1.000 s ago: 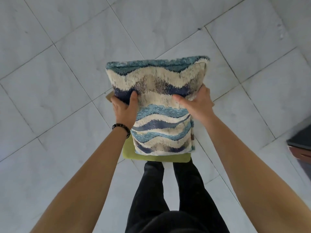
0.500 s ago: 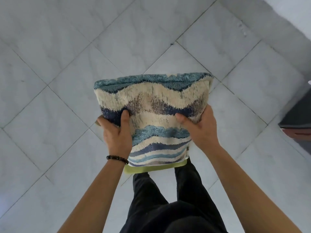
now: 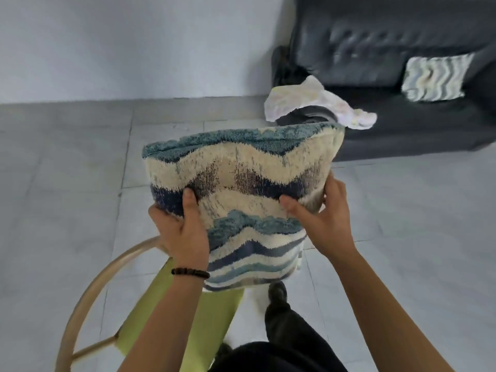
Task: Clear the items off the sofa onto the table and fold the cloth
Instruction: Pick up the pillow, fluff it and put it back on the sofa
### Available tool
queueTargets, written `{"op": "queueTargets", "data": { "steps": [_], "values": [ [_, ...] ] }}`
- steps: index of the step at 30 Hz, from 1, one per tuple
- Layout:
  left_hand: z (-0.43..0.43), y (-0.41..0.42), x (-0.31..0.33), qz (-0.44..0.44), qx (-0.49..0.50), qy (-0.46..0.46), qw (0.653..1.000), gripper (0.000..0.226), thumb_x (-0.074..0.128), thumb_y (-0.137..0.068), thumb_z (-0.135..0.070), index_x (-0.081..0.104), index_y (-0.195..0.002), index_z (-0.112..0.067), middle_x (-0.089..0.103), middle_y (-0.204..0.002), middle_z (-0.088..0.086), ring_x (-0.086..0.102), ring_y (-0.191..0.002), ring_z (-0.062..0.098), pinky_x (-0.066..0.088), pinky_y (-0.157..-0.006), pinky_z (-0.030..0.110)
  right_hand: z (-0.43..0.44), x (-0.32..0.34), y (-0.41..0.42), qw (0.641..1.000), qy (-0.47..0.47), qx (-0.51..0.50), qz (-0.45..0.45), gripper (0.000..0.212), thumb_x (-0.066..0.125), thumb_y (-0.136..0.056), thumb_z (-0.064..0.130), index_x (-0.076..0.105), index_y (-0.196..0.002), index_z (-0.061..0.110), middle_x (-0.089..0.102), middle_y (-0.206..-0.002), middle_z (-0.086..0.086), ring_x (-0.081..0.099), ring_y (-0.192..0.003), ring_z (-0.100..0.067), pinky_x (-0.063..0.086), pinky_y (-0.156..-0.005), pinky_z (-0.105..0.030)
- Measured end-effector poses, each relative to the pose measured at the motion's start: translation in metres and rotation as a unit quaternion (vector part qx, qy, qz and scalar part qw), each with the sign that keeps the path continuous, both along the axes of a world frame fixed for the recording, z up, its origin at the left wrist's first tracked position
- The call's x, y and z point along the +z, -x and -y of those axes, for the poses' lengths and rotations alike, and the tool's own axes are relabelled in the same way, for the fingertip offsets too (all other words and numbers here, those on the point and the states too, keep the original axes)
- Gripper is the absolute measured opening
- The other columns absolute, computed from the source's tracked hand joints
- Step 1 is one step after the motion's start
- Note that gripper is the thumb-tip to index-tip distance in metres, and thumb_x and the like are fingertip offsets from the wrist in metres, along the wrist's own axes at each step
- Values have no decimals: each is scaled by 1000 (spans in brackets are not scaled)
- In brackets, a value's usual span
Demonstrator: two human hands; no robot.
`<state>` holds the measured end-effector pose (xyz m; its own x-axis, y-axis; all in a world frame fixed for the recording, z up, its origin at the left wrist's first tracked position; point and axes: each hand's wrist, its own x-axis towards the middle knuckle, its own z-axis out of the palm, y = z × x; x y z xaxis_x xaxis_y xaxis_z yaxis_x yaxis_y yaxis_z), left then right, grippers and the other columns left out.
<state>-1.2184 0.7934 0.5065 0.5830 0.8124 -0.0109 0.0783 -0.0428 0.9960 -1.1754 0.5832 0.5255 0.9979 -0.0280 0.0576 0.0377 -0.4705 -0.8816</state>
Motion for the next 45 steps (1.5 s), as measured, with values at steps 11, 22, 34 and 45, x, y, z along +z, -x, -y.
{"op": "queueTargets", "data": {
  "steps": [11, 22, 34, 45],
  "values": [
    [275, -141, 23, 54, -195, 44, 978, 18, 59, -96, -25, 43, -102, -18, 53, -93, -9, 54, -78, -1, 47, -69, 18, 279, -23, -36, 988, -102, -116, 4, 104, 79, -79, 44, 8, -155, 46, 28, -158, 21, 36, -142, -6, 42, -112, -47],
    [480, -271, 48, 122, -288, -7, 950, 30, 61, -84, -47, 46, -103, -30, 58, -106, -5, 58, -100, 13, 52, -89, 41, 505, -32, -155, 979, -125, -155, -44, 105, 78, -62, 70, 24, -149, 45, 47, -141, 26, 46, -129, 2, 47, -102, -39],
    [681, -496, 19, 117, -322, 33, 939, 15, 58, -96, -23, 45, -97, -28, 53, -95, -11, 53, -79, -9, 43, -75, 14, 688, -64, -350, 966, -107, -218, -86, 106, 71, -53, 85, 34, -140, 37, 48, -138, 15, 48, -127, -6, 49, -103, -43],
    [832, -697, 47, 178, -397, 39, 900, 12, 54, -98, -20, 49, -106, -27, 58, -103, -14, 57, -93, -4, 43, -84, 17, 840, -51, -518, 960, -139, -230, -76, 108, 84, -62, 50, 19, -147, 33, 41, -144, 15, 41, -134, -6, 44, -100, -36]
  ]
}}
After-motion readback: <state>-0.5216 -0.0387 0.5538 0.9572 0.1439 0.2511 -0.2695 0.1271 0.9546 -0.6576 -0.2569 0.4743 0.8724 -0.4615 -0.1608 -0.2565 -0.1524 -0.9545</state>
